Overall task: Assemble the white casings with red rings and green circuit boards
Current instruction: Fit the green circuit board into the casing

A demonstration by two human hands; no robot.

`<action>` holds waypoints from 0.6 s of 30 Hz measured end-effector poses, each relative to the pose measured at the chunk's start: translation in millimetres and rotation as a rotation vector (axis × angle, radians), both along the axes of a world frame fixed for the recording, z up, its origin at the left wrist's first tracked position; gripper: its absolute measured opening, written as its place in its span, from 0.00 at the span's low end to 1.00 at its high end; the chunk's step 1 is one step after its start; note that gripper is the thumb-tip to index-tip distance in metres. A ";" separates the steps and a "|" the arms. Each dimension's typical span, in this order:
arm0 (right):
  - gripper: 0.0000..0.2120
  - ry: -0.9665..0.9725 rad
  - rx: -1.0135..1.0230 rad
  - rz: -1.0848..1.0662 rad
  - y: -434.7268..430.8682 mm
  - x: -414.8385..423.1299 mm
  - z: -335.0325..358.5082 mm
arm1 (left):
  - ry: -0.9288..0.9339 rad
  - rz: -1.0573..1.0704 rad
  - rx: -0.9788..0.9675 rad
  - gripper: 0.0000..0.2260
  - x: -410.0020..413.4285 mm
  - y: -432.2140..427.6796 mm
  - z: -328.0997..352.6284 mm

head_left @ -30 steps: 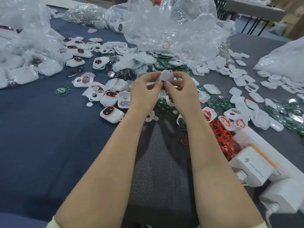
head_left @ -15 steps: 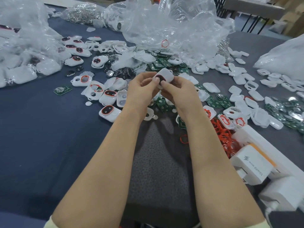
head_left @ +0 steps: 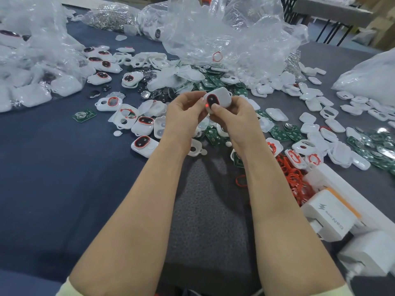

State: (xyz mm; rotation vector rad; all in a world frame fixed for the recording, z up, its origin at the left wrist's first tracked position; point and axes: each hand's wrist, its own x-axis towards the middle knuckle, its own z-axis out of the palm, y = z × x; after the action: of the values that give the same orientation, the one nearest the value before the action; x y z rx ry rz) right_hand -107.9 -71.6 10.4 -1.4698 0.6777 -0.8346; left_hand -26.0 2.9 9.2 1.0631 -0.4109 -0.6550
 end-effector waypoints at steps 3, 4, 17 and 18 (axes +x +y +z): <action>0.10 -0.023 0.004 0.001 2.7 3.0 -0.1 | 0.017 -0.005 -0.031 0.06 1.4 0.1 1.0; 0.09 -0.031 0.007 0.006 3.8 3.2 -0.2 | 0.035 -0.004 -0.046 0.06 1.3 -0.1 0.9; 0.09 -0.013 0.108 0.002 3.1 -6.9 7.5 | -0.402 0.109 0.115 0.10 -1.1 -0.8 -4.6; 0.06 -0.054 0.143 0.003 3.2 -7.0 8.0 | -0.347 0.093 0.092 0.11 -1.8 -0.4 -4.0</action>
State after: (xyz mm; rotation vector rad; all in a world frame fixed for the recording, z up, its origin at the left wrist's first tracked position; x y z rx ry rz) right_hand -114.9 -68.4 18.4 -1.3153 0.6801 -0.8047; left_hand -27.8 2.5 5.3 1.2808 -0.6313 -0.4091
